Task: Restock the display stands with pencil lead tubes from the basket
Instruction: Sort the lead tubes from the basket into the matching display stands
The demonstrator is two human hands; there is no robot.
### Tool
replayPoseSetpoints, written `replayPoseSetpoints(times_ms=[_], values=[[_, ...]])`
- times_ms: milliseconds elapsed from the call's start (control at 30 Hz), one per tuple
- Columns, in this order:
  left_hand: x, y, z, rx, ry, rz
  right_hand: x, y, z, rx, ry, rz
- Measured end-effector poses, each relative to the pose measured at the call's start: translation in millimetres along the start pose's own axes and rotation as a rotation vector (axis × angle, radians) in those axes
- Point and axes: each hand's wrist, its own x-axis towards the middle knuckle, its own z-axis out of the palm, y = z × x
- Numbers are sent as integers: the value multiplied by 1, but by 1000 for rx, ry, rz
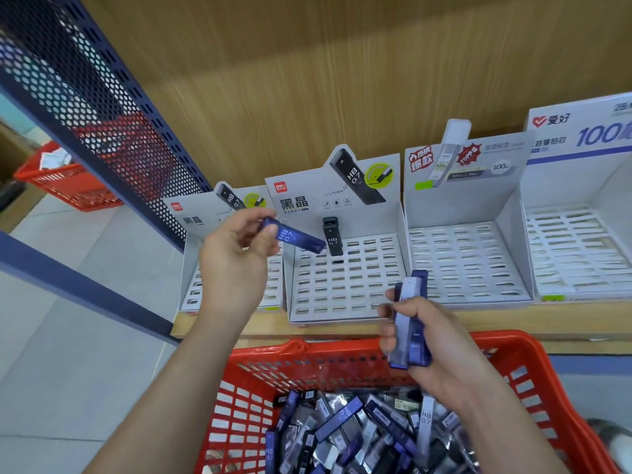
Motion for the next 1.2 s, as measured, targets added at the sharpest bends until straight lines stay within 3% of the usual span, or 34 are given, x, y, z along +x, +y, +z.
replayPoseSetpoints(times_ms=[233, 633, 767, 900, 1100, 1200], values=[[22, -23, 29, 301, -82, 81, 2, 0, -3, -13, -22, -69], [38, -37, 38, 436, -252, 205, 2, -1, -3, -26, 14, -83], [45, -40, 42, 503, -205, 307, 4, -1, -6, -25, 22, -74], [51, -36, 48, 439, -159, 214, 6, 0, -8, -32, 25, -75], [49, -41, 48, 593, -144, 401, 7, 2, -5, -15, 39, -52], [39, -34, 46, 587, -123, 316, 7, 3, -1, -17, 72, -49]])
